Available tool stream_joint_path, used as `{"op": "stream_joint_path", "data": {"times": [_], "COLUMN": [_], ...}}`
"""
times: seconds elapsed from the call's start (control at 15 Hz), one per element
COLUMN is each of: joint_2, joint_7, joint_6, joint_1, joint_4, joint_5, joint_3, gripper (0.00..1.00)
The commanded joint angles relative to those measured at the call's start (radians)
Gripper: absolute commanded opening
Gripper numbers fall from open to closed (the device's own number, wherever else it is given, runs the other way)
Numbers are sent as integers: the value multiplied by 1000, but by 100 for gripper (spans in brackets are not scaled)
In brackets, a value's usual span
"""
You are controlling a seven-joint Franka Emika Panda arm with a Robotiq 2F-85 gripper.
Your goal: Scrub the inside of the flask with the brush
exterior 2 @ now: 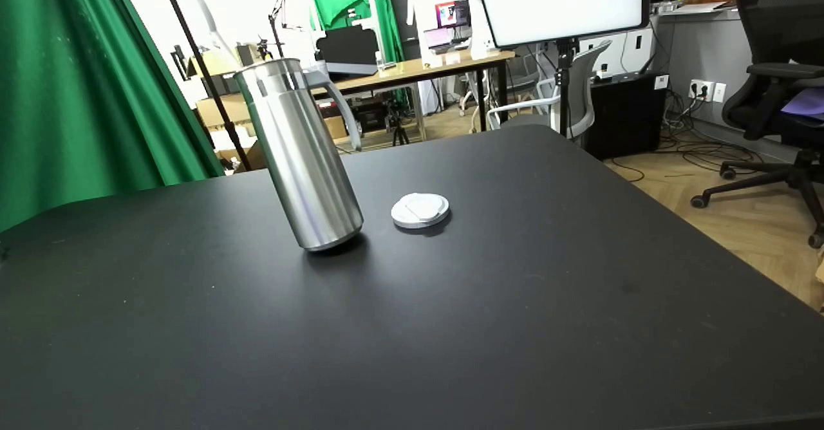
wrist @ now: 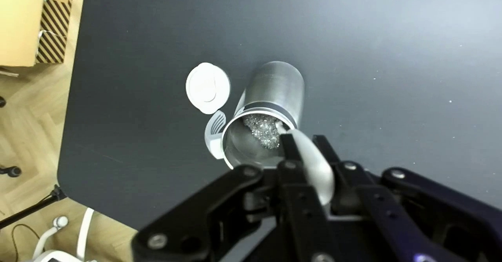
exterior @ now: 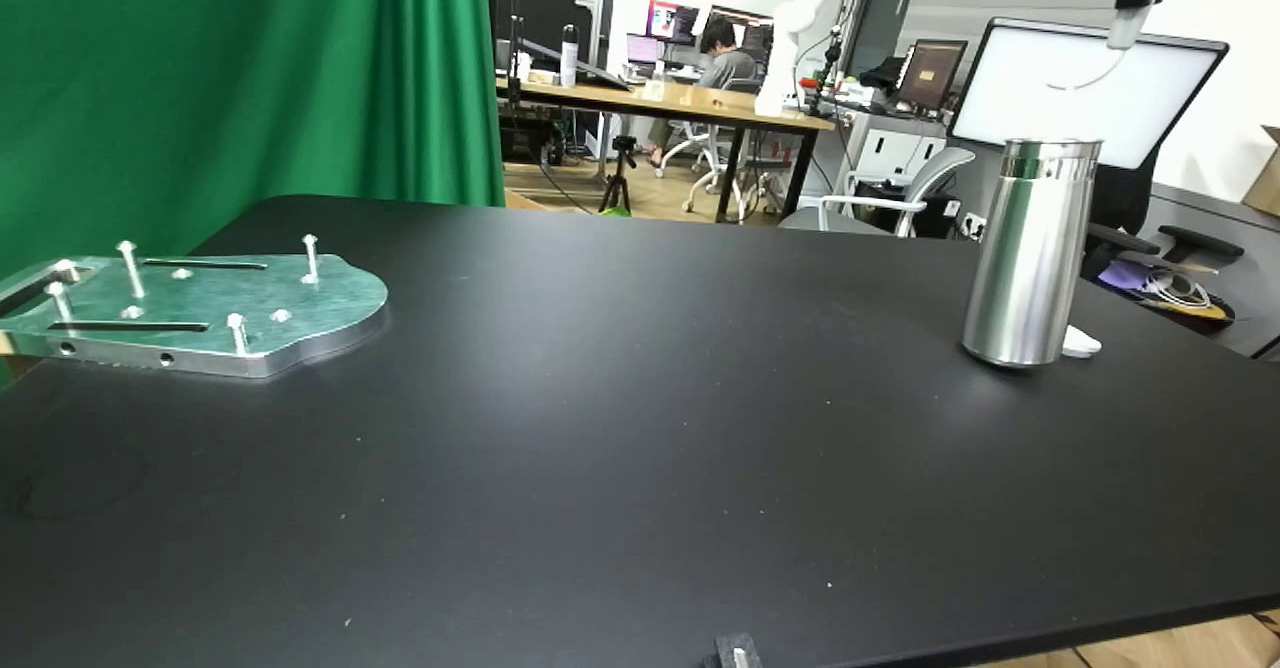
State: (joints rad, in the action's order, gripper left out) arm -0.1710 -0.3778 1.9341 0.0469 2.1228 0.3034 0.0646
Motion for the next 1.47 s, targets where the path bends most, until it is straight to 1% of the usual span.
{"op": "stream_joint_path", "data": {"times": [0.0, 0.2, 0.4, 0.67, 1.07, 1.2, 1.4], "joint_2": [-55, -58, -33, 2, 65, 67, 37], "joint_7": [14, 9, 1, -20, -20, -23, -20], "joint_6": [-2, -8, -11, 20, 23, 15, 4], "joint_1": [7, 11, 16, 19, 32, 37, 39], "joint_4": [24, 31, 41, 62, 54, 49, 55], "joint_5": [-3, -8, -20, -45, -70, -78, -82], "joint_3": [11, 21, 30, 46, 56, 56, 52], "gripper": [4, 4, 4, 4, 4, 4, 4]}}
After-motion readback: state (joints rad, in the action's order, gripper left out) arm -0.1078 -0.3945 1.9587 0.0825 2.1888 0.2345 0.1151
